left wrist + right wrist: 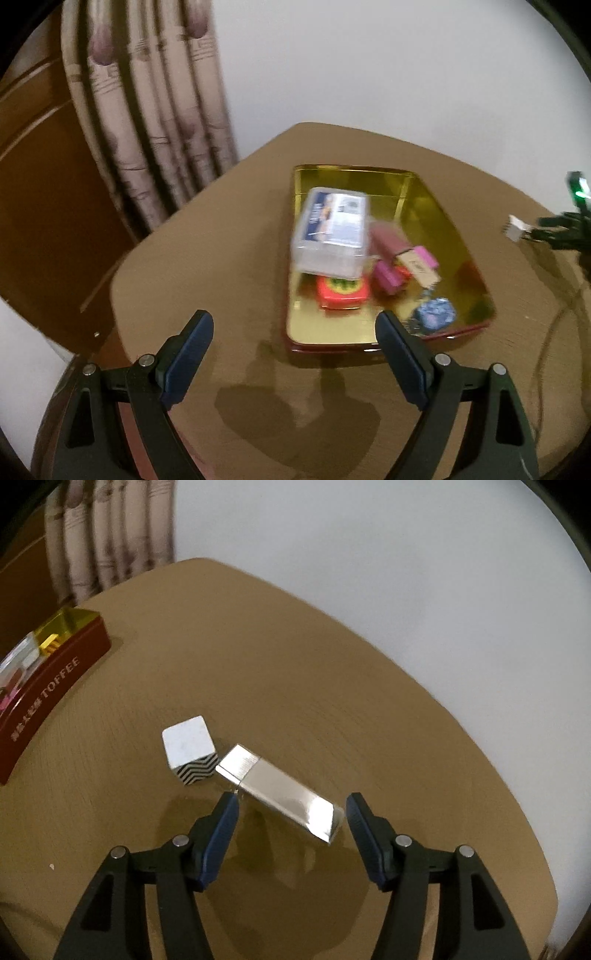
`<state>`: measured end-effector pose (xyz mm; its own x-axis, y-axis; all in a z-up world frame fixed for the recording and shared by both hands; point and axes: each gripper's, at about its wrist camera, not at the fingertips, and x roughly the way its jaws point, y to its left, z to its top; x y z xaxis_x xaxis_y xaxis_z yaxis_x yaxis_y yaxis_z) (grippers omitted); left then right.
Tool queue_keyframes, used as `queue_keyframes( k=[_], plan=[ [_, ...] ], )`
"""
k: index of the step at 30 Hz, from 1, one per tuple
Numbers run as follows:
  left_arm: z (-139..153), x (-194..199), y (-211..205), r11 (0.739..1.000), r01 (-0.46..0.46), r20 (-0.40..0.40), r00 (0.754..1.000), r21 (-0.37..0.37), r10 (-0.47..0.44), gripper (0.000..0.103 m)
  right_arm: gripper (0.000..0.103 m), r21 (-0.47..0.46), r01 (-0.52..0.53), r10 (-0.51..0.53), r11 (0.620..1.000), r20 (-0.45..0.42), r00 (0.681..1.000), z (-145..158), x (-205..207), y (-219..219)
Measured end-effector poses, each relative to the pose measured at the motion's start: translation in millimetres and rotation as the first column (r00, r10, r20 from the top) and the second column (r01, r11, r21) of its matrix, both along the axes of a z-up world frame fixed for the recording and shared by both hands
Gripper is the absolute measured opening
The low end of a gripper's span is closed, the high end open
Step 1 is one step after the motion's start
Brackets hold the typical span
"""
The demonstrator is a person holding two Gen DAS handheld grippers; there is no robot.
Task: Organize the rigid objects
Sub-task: 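Grasp the silver ribbed lighter on the table with the right tool, then grasp the white zigzag cube with the left tool while the right tool holds the lighter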
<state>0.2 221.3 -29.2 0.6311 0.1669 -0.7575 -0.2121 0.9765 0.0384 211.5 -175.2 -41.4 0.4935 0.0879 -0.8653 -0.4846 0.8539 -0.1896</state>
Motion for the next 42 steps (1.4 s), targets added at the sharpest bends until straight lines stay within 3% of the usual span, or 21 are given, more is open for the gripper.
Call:
queue_keyframes(
  k=[4, 7, 10, 13, 19, 24, 31, 39, 42],
  plan=[
    [7, 7, -7, 0.999, 0.013, -0.017, 1.000, -0.031, -0.013, 0.087, 0.062, 0.031, -0.052, 0.054, 0.998, -0.053, 0.997, -14, 11, -3],
    [15, 16, -20, 1.000, 0.021, -0.017, 1.000, -0.009, -0.022, 0.087, 0.060, 0.093, -0.035, 0.037, 0.995, -0.025, 0.999, -21, 7, -7],
    [23, 28, -42, 0.998, 0.056, -0.004, 0.998, 0.025, -0.056, 0.087, 0.041, 0.147, 0.002, -0.004, 0.989, 0.014, 1.000, -22, -10, -11],
    [29, 39, -75, 0.990, 0.129, 0.008, 0.991, 0.059, -0.130, 0.088, 0.029, 0.156, 0.024, -0.031, 0.987, 0.043, 0.999, -22, -24, -5],
    [24, 64, -147, 0.954, 0.282, -0.007, 0.959, 0.099, -0.283, 0.088, 0.029, 0.169, 0.161, -0.178, 0.972, 0.086, 0.980, -27, -57, -5],
    [10, 91, -190, 0.942, 0.334, -0.028, 0.942, 0.040, -0.333, 0.088, 0.029, 0.151, 0.260, -0.277, 0.954, 0.105, 0.955, -28, -97, -21],
    [-14, 130, -250, 0.915, 0.400, -0.065, 0.916, 0.052, -0.397, 0.088, 0.029, 0.148, 0.387, -0.406, 0.910, 0.123, 0.906, -32, -147, -42],
    [-30, 172, -281, 0.897, 0.441, -0.099, 0.893, -0.006, -0.440, 0.088, 0.030, 0.163, 0.401, -0.422, 0.901, 0.125, 0.898, -40, -152, -39],
    [-38, 188, -282, 0.900, 0.436, -0.120, 0.893, -0.015, -0.434, 0.079, 0.030, 0.172, 0.401, -0.423, 0.900, 0.120, 0.898, -37, -159, -56]
  ],
)
